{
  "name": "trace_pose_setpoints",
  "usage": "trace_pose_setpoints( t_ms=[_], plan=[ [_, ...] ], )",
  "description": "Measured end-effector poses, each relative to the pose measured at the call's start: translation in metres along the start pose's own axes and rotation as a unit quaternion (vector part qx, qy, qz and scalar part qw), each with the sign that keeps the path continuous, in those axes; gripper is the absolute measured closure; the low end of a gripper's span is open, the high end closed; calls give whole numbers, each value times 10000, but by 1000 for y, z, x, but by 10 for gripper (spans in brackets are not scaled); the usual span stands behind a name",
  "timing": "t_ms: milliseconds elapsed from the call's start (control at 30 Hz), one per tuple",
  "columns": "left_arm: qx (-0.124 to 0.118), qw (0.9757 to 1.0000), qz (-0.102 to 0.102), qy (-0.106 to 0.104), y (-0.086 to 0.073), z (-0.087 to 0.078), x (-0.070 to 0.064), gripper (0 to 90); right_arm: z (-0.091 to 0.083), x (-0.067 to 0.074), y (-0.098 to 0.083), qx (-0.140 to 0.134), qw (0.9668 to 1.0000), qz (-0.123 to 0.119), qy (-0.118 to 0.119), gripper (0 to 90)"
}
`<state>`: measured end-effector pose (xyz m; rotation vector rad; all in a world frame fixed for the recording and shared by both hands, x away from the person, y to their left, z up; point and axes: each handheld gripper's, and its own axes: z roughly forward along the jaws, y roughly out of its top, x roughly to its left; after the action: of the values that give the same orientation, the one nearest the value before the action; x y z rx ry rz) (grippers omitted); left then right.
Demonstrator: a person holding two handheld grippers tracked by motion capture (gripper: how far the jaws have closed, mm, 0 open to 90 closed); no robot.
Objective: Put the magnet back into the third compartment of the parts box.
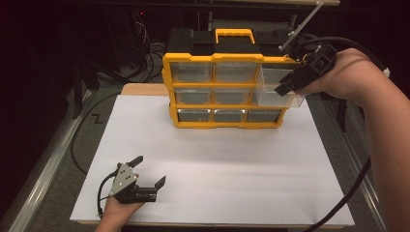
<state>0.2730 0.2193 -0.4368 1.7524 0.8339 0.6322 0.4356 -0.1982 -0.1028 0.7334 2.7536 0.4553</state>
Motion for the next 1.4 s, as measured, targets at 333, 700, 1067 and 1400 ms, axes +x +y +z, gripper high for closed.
trace_pose_setpoints(
  t_ms=[333,700,1067,1400],
  plan=[
    [-20,10000,-20,31,0,-1,1,1,2,-11,8,65,9999,76,-53,651],
    [-20,10000,-19,26,0,-2,1,1,8,-24,19,165,9994,216,-204,651],
    [-43,10000,-8,17,0,-3,1,1,12,-34,28,236,9988,303,-294,650],
    [-28,10000,-26,14,-1,-2,1,1,13,-49,22,265,9975,554,-353,649]
  ],
)
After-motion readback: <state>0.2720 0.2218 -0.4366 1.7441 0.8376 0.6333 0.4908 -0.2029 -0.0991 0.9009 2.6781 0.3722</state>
